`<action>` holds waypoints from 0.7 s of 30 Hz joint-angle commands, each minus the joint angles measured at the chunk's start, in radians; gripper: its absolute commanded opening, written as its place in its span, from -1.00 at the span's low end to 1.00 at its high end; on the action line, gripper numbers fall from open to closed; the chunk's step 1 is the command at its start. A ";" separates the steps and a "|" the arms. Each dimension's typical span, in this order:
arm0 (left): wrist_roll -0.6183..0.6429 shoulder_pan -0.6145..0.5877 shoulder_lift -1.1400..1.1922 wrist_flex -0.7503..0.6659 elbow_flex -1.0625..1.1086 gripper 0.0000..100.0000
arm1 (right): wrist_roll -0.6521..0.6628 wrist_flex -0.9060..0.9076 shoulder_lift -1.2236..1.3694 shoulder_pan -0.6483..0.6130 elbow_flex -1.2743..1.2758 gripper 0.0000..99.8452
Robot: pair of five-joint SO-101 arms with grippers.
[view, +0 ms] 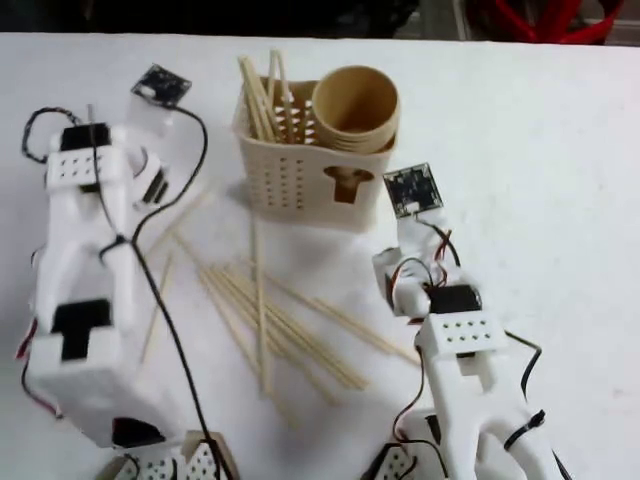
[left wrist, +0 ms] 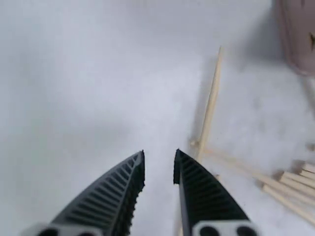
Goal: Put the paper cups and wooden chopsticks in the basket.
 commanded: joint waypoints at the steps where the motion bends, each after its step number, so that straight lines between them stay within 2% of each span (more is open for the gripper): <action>1: -0.012 0.033 0.105 0.006 -0.121 -0.77 | 0.012 -0.018 -0.031 0.010 -0.006 -0.95; 8: -0.012 0.035 0.288 0.015 -0.245 -0.78 | 0.012 -0.018 -0.033 0.008 -0.006 -0.95; 17: -0.011 0.071 0.303 0.196 -0.382 -0.78 | 0.012 -0.018 -0.036 0.008 -0.006 -0.95; 21: -0.011 0.094 0.311 0.216 -0.384 -0.78 | 0.012 -0.018 -0.036 0.008 -0.006 -0.95</action>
